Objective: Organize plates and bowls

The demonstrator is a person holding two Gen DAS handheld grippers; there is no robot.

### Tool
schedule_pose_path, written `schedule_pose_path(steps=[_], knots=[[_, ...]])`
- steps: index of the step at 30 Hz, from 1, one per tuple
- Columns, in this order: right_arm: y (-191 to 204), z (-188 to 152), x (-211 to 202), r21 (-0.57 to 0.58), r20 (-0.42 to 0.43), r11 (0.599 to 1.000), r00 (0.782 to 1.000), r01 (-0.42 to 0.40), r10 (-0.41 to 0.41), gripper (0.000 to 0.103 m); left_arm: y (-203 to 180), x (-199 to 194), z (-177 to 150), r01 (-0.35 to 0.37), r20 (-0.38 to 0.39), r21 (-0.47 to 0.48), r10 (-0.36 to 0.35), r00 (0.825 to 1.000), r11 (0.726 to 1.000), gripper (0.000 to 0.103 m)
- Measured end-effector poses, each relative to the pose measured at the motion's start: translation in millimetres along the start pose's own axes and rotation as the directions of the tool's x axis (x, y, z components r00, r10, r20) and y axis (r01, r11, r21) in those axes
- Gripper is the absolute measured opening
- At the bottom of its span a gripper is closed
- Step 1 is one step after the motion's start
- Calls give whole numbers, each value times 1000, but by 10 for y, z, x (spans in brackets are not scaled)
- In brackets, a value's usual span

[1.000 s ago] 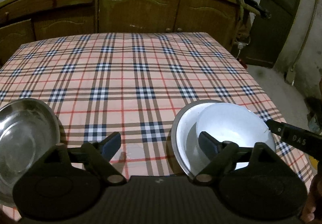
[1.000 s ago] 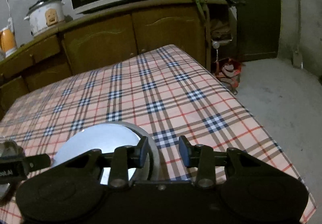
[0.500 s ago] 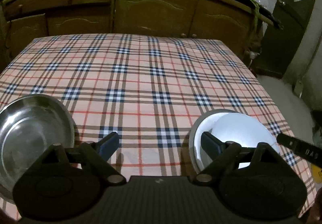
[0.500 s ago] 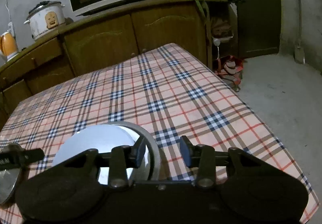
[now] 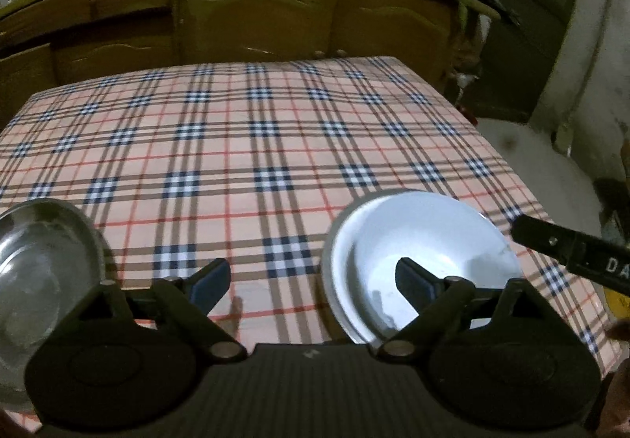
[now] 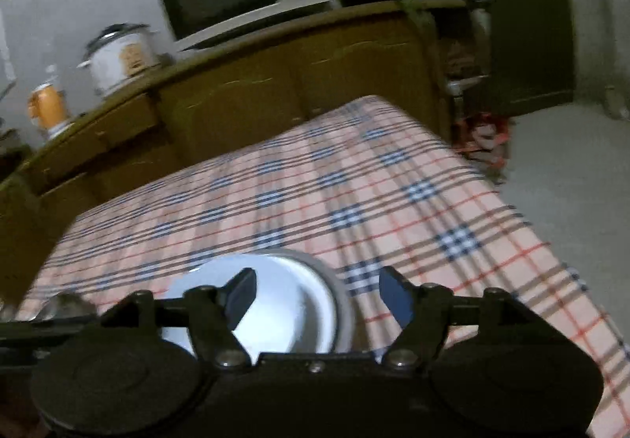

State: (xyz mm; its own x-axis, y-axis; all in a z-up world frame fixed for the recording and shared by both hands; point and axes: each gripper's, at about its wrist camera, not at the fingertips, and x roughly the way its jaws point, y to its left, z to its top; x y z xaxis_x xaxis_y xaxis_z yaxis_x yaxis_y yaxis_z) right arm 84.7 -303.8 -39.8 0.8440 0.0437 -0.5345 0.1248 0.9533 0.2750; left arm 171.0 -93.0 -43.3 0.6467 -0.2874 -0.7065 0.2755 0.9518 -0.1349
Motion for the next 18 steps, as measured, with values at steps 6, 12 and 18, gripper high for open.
schedule_pose_path(steps=[6, 12, 18], knots=[[50, -66, 54, 3, -10, 1000, 1000, 25, -25, 84, -92, 113, -32, -2, -25, 52, 4, 1000, 999, 95], [-130, -155, 177, 141, -82, 989, 995, -36, 48, 84, -77, 265, -42, 9, -60, 64, -6, 998, 998, 95], [-171, -194, 298, 146, -154, 989, 986, -36, 59, 84, -96, 399, -43, 14, -84, 97, -6, 996, 995, 95]])
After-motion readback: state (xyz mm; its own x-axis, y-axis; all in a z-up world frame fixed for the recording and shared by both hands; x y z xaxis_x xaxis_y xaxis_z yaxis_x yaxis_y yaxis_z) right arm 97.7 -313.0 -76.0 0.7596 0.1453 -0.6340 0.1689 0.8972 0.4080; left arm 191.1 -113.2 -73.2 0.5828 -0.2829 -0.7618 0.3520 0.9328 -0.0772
